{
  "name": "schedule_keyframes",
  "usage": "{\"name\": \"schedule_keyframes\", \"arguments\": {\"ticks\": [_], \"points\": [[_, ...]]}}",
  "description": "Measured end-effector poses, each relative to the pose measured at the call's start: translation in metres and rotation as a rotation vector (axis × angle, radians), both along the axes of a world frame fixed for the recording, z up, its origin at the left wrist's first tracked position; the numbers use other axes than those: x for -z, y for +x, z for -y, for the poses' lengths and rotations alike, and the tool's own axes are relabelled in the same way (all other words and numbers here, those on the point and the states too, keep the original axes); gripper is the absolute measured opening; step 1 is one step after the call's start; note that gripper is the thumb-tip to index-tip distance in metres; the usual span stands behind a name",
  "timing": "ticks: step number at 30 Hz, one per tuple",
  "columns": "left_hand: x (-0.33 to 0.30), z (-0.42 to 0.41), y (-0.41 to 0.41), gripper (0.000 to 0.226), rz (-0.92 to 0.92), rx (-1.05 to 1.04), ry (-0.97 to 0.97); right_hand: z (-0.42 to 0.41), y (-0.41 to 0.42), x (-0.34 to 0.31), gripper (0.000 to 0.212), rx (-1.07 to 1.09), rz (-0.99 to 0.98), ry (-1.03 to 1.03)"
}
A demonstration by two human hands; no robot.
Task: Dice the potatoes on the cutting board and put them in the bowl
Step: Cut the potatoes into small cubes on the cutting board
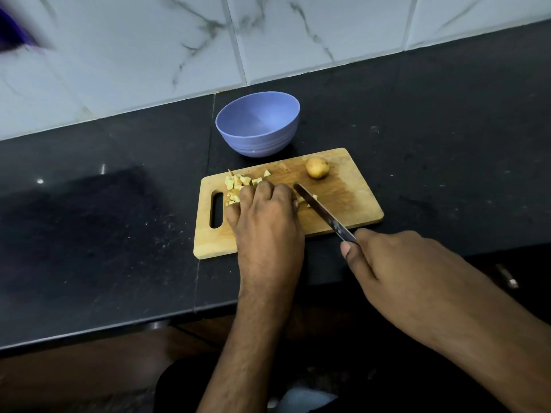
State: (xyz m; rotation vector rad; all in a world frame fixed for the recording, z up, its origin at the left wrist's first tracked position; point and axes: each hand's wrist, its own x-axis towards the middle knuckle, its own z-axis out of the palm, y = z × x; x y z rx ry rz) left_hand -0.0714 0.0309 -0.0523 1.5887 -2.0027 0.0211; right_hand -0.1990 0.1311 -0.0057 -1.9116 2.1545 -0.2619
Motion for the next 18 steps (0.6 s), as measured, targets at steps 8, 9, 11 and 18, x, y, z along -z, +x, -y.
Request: {"name": "schedule_keyframes", "arguments": {"ticks": [8, 9, 11, 18], "points": [[0.0, 0.003, 0.001, 0.017, -0.006, 0.003, 0.049, 0.011, 0.004, 0.02, 0.037, 0.035, -0.073, 0.048], [0.0, 0.004, 0.002, 0.017, -0.015, 0.006, 0.054, 0.011, 0.004, 0.021, 0.037, 0.038, -0.076, 0.059], [0.001, 0.004, 0.003, 0.015, -0.051, 0.008, 0.056, 0.011, 0.002, 0.019, 0.037, 0.042, -0.073, 0.066], [0.002, 0.008, 0.006, 0.031, -0.12, 0.04, 0.054, 0.002, 0.0, -0.01, 0.036, -0.016, -0.07, 0.142]]}}
